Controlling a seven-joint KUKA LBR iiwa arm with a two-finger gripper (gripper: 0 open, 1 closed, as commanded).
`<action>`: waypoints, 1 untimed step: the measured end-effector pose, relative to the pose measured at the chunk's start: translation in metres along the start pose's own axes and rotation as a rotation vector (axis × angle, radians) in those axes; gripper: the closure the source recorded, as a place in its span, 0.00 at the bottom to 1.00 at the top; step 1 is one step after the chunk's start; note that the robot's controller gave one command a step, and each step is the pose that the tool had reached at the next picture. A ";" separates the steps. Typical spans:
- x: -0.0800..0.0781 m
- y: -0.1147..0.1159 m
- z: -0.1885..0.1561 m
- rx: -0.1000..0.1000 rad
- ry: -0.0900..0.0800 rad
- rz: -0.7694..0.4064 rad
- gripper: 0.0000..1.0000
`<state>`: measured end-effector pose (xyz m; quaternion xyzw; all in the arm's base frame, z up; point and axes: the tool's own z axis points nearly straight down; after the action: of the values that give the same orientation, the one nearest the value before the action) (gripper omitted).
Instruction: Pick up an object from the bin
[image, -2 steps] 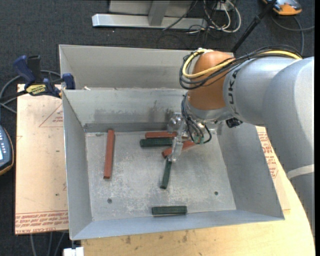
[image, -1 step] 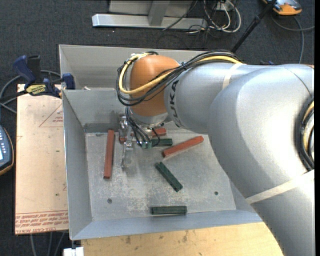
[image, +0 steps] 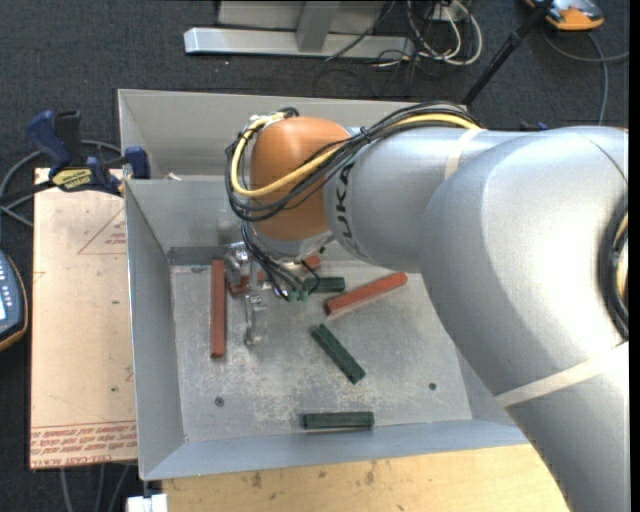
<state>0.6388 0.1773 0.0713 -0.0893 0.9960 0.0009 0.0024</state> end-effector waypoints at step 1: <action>0.020 -0.057 -0.081 0.002 -0.004 0.152 0.00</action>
Offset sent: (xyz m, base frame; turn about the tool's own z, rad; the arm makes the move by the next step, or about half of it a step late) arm -0.0125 -0.0580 0.0765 0.1501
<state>0.6287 0.1171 0.1521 -0.0132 0.9999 0.0002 0.0046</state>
